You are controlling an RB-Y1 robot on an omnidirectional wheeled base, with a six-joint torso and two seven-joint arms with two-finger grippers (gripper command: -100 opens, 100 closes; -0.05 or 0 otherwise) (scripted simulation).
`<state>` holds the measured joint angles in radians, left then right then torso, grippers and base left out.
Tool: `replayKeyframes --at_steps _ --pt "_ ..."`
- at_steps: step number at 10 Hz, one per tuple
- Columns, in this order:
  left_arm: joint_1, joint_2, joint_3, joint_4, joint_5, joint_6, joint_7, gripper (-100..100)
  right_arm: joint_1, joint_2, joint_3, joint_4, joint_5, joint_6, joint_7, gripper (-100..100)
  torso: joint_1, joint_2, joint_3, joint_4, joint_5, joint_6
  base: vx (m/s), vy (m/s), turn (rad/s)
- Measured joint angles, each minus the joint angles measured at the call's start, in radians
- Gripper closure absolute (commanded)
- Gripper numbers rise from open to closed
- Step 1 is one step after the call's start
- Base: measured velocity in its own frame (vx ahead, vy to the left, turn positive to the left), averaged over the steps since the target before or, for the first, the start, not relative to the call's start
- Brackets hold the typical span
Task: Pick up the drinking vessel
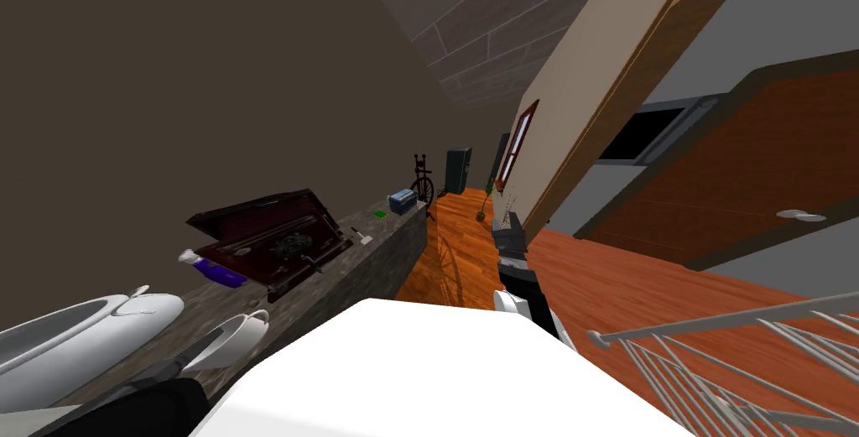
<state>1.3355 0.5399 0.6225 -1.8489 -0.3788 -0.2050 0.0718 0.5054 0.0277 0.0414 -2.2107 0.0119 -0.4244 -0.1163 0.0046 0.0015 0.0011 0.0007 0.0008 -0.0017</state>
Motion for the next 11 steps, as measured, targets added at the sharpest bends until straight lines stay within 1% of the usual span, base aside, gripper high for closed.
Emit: replayKeyframes --at_steps 1,2,4,5,7,8,9,10,11 --pt "0.032 0.009 0.003 -0.007 0.009 -0.008 0.021 -100 0.0 0.0 0.0 0.0 0.0 0.0 0.0 0 0.001 0.0 0.0 0.0 0.0 0.0 -0.019 0.027 -0.057" --pt "0.05 0.01 0.003 -0.005 0.011 -0.018 0.03 -100 0.0 0.0 0.0 0.0 0.0 0.0 0.0 0 0.001 0.0 0.0 0.0 0.0 -0.001 -0.017 0.025 -0.163" --pt "0.107 0.024 0.0 -0.025 0.025 -0.027 0.06 -100 0.0 0.0 0.0 0.0 0.0 0.0 0.0 0 0.002 -0.001 0.0 0.0 0.0 0.0 -0.012 0.039 -0.139" --pt "0.126 0.029 -0.001 -0.032 0.029 -0.029 0.072 -100 0.0 0.0 0.0 0.0 0.0 0.0 0.0 0 0.001 -0.001 0.0 0.0 0.001 -0.001 -0.005 0.031 -0.122" --pt "0.182 0.046 -0.01 -0.053 0.044 -0.033 0.104 -100 0.0 0.0 0.0 0.0 0.0 0.0 0.0 0 0.003 -0.001 -0.001 0.0 0.001 0.0 -0.006 0.052 -0.149" --pt "0.202 0.052 -0.008 -0.055 0.05 -0.041 0.117 -100 0.0 0.0 0.0 0.0 0.0 0.0 0.0 0 0.002 -0.001 -0.001 0.0 0.001 -0.001 0.0 0.036 -0.132" --pt "0.234 0.058 -0.011 -0.067 0.058 -0.046 0.13 -100 0.0 0.0 0.0 0.0 0.0 0.0 0.0 0 0.002 -0.002 -0.001 0.0 0.001 0.0 0.001 0.057 -0.223" --pt "0.263 0.072 -0.018 -0.075 0.068 -0.05 0.15 -100 0.0 0.0 0.0 0.0 0.0 0.0 0.0 0 0.003 -0.002 -0.001 0.0 0.001 0.0 -0.007 0.063 -0.053" --pt "0.28 0.078 -0.021 -0.078 0.073 -0.053 0.162 -100 0.0 0.0 0.0 0.0 0.0 0.0 0.0 0 0.003 -0.002 -0.001 0.0 0.001 -0.001 -0.008 0.055 -0.068"
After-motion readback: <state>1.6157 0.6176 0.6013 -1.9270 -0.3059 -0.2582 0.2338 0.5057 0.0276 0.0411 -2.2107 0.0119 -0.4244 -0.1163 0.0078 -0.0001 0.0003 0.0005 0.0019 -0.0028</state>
